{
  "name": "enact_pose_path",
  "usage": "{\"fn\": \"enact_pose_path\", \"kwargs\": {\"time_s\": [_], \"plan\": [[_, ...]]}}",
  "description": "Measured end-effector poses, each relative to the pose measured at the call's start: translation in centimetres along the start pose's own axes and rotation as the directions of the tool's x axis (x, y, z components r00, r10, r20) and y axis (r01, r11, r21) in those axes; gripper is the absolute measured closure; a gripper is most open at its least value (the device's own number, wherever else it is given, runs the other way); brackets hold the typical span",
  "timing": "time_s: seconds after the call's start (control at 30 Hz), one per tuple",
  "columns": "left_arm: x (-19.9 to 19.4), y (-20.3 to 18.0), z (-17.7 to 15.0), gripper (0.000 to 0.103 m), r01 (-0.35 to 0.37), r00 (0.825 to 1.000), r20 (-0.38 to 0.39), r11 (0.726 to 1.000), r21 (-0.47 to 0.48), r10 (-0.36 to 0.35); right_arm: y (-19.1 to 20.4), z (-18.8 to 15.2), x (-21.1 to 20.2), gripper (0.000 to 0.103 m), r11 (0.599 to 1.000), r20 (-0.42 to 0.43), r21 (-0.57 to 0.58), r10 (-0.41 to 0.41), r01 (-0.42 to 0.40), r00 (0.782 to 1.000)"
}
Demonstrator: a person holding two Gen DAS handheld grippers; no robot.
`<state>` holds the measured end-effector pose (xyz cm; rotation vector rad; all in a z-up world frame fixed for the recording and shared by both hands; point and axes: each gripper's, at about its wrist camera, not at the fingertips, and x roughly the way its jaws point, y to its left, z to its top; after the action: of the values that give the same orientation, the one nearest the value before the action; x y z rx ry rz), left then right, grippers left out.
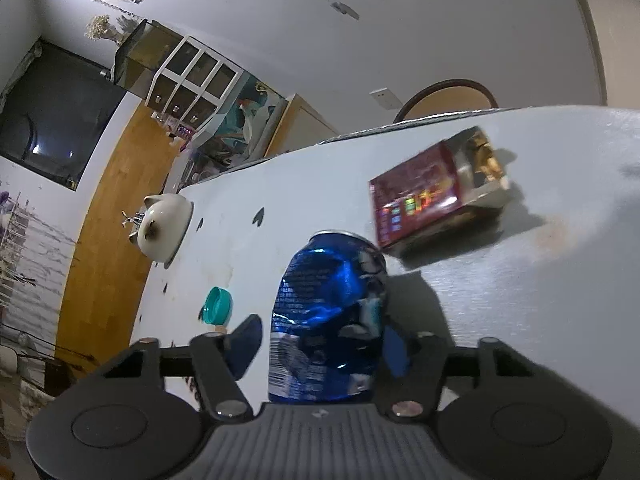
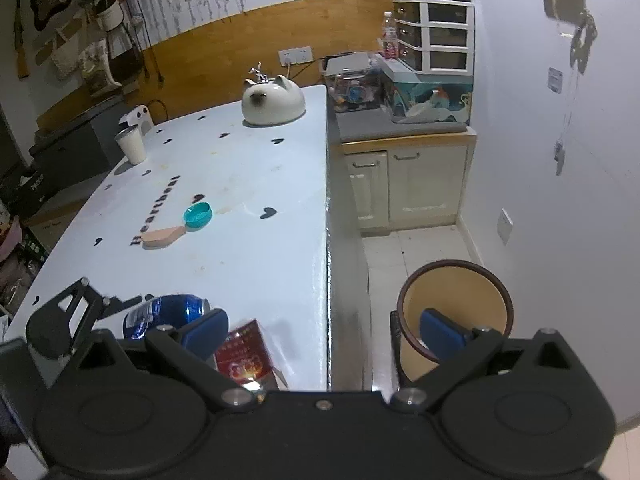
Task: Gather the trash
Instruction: 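Grasp the blue Pepsi can with the left tool while the right tool reaches toward the red snack box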
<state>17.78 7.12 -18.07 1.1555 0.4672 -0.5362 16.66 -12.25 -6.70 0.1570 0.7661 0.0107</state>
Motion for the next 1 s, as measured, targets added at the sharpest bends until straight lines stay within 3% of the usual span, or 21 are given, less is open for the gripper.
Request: {"fn": "enact_pose_path", "kwargs": {"time_s": [0.13, 0.2, 0.3, 0.37, 0.47, 0.63, 0.77, 0.87, 0.9, 0.97, 1.0], "plan": [[1.2, 1.7, 0.2, 0.067, 0.045, 0.999, -0.006, 0.998, -0.051, -0.045, -0.2, -0.4, 0.1, 0.000, 1.000, -0.011, 0.012, -0.002, 0.002, 1.000], [1.6, 3.2, 0.2, 0.068, 0.077, 0.997, -0.004, 0.989, -0.128, -0.079, -0.2, -0.6, 0.1, 0.001, 1.000, -0.015, 0.018, -0.003, 0.004, 1.000], [1.9, 6.0, -0.1, 0.072, 0.144, 0.988, 0.003, 0.938, -0.315, -0.151, -0.4, -0.7, 0.3, 0.004, 1.000, -0.023, 0.031, 0.000, 0.001, 1.000], [2.0, 8.4, -0.7, 0.076, 0.194, 0.977, 0.012, 0.859, -0.473, -0.214, -0.3, -0.9, 0.4, 0.005, 0.999, -0.027, 0.036, 0.002, -0.001, 1.000], [1.7, 10.9, -1.8, 0.081, 0.231, 0.963, 0.038, 0.737, -0.635, -0.268, -0.1, -0.8, 0.6, 0.007, 0.999, -0.029, 0.035, 0.012, -0.011, 1.000], [0.8, 12.4, -3.6, 0.084, 0.271, 0.931, 0.057, 0.582, -0.767, -0.360, 0.3, -0.6, 1.6, 0.016, 0.998, -0.050, 0.047, 0.049, -0.047, 0.998], [-0.5, 12.5, -5.0, 0.084, 0.295, 0.898, 0.081, 0.457, -0.839, -0.432, 1.6, -0.2, 2.7, 0.027, 0.991, -0.074, 0.042, 0.131, -0.128, 0.989], [-1.1, 12.2, -6.5, 0.084, 0.286, 0.877, 0.125, 0.296, -0.911, -0.463, 3.3, 0.2, 3.7, 0.037, 0.975, -0.092, 0.044, 0.222, -0.219, 0.971], [-1.2, 12.1, -7.1, 0.084, 0.278, 0.873, 0.148, 0.225, -0.934, -0.466, 3.9, 0.4, 4.0, 0.038, 0.964, -0.096, 0.055, 0.266, -0.261, 0.959], [-1.6, 11.7, -8.0, 0.084, 0.260, 0.870, 0.174, 0.130, -0.957, -0.461, 5.2, 0.5, 4.5, 0.039, 0.942, -0.102, 0.067, 0.335, -0.330, 0.937], [-1.7, 11.4, -8.3, 0.084, 0.248, 0.874, 0.173, 0.111, -0.962, -0.454, 5.6, 0.5, 4.7, 0.039, 0.934, -0.108, 0.064, 0.357, -0.352, 0.928]]}}
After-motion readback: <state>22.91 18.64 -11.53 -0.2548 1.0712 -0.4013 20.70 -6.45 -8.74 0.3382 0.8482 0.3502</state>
